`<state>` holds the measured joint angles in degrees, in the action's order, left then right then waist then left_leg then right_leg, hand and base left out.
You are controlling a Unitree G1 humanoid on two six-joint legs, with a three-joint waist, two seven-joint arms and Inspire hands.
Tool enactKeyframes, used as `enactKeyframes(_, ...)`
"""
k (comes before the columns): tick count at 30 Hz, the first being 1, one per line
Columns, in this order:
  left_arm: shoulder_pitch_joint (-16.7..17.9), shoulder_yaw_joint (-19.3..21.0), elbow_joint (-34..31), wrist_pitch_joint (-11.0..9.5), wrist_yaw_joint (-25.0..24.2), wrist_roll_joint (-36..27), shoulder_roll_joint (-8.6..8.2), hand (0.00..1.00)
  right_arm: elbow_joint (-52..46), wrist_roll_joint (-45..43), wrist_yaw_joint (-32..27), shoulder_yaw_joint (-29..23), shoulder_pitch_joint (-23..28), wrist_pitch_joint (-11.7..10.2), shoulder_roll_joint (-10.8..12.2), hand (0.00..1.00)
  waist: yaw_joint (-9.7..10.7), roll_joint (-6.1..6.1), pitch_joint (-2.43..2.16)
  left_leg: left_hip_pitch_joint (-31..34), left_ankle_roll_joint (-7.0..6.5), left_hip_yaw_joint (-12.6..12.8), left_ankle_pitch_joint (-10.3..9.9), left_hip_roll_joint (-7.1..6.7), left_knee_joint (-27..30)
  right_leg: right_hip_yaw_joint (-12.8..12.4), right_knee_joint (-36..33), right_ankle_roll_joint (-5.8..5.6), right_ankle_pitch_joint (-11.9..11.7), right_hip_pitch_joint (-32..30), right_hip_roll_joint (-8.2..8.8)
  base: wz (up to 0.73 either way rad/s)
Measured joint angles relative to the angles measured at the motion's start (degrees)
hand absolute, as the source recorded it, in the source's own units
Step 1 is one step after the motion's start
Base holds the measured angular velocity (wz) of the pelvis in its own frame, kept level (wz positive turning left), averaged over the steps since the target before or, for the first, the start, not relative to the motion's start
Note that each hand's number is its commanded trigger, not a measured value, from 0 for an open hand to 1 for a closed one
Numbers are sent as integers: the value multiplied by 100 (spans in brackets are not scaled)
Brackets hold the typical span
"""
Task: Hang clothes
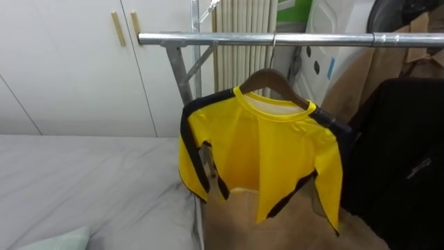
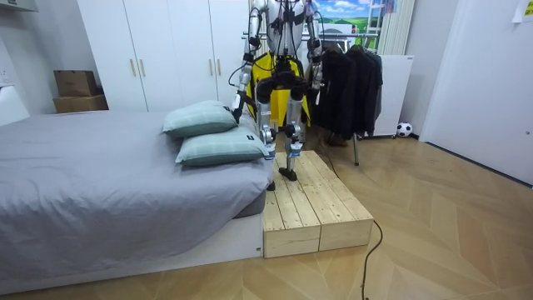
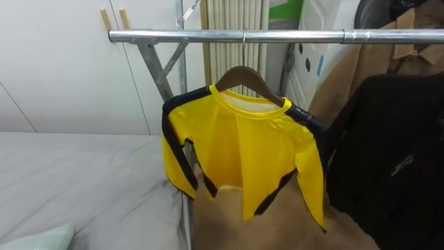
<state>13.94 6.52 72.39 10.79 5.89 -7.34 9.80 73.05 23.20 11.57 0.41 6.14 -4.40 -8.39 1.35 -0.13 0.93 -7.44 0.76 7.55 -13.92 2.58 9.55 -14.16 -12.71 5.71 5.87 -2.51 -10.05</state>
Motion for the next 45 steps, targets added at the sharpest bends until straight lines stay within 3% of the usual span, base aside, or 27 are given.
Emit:
enactKeyframes(10, -5, 4, -11, -44, 211, -4, -48, 0, 51, 401, -47, 72, 30, -142, 111, 0, -1, -20, 16, -22, 0, -26, 0, -1, 1, 4, 9, -1, 4, 30, -1, 0)
enactKeyframes(17, -5, 1, -9, -130, 368, -82, -150, 0, 48, 400, -78, 100, 27, -251, 112, 0, -3, 45, 50, -15, 0, -30, -1, 0, -4, 12, 6, 4, 1, 21, -4, 0)
enactKeyframes(36, -4, -2, -10, -135, 317, -121, -199, 0, 46, 473, 1, 229, 62, -175, 101, 0, -20, 84, 4, -9, -1, -23, -1, -3, -14, 14, -1, 4, 0, 9, -1, 0)
enactKeyframes(43, -4, 1, -10, -170, 400, -122, -213, 0, 46, 469, 125, 281, 65, -176, 102, 0, -15, 89, 0, -26, 1, -80, 0, -1, 5, 138, 5, 16, 8, 50, 21, 5)
enactKeyframes(45, -4, -9, -10, -224, 424, -122, -216, 0, 45, 531, 153, 291, 59, -177, 108, 0, -18, 121, 16, -36, 3, -141, 2, -2, 13, 214, 10, 27, 20, 81, 40, 18)
